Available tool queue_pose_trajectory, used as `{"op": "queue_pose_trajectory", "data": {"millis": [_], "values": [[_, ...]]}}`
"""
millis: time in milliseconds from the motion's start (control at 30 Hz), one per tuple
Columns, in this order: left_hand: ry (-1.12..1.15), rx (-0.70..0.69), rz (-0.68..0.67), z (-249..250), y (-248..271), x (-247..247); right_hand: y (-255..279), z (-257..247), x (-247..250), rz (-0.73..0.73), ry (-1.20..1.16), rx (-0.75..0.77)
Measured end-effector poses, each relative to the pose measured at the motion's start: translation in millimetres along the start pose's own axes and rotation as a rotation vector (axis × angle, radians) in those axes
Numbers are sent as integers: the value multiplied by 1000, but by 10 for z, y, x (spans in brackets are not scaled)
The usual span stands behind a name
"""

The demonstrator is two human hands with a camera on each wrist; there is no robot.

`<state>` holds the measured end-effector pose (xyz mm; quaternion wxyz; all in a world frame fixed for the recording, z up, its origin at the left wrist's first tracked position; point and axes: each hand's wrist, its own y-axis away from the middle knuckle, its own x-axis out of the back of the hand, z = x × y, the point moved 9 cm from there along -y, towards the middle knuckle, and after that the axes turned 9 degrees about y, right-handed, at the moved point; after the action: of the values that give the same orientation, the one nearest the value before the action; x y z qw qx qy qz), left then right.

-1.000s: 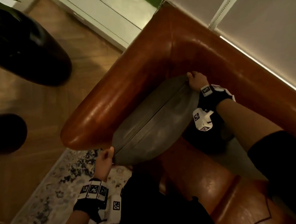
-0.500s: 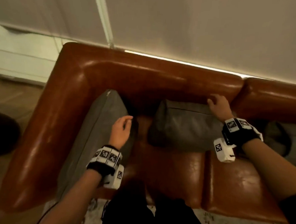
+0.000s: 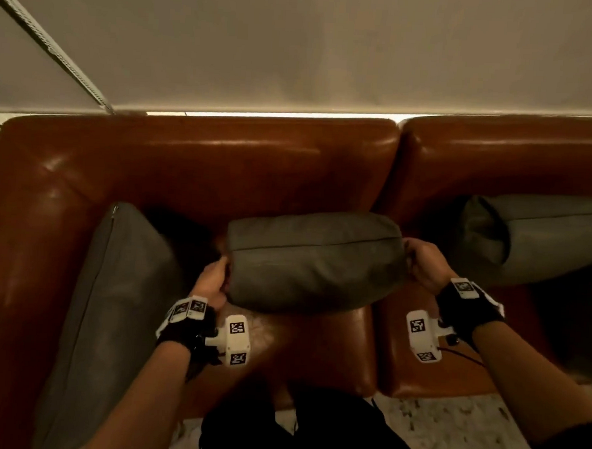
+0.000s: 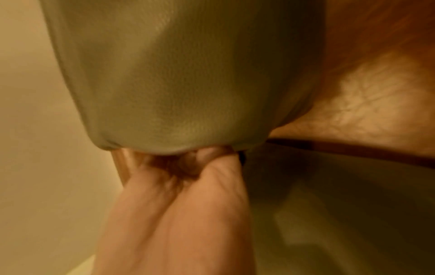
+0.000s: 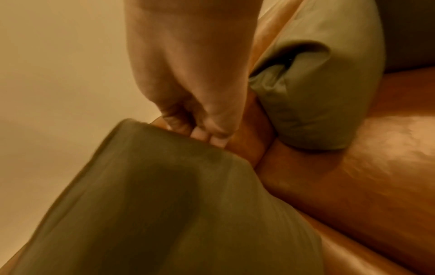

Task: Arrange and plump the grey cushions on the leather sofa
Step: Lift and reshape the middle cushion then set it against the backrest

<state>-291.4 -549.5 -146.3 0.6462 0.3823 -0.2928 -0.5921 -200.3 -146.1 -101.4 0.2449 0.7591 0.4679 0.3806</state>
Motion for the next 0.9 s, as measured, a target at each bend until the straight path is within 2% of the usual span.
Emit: {"op": "queue_pose_trajectory", "data": {"millis": [67, 200, 367, 433, 533, 633, 733, 900], "values": [[-129, -24, -59, -197, 13, 21, 59, 177, -100, -44, 104, -4], [-441, -67, -24, -506, -122, 96, -6, 695, -132, -42, 291, -93], [-614, -208, 2, -411, -69, -39, -37, 762, -80, -56, 280, -38], [-584, -289, 5, -312, 19, -93, -35, 673, -44, -49, 203, 17], [-390, -336, -27, -123, 272, -104, 31, 572, 223, 28, 71, 86], [-152, -292, -105, 25, 536, -13, 31, 737, 537, 41, -16, 57], [-40, -209, -242, -21, 676, -63, 113, 860, 610, -50, -96, 6], [161, -29, -247, -231, 671, -261, 333, 979, 649, -95, -316, -45]]}}
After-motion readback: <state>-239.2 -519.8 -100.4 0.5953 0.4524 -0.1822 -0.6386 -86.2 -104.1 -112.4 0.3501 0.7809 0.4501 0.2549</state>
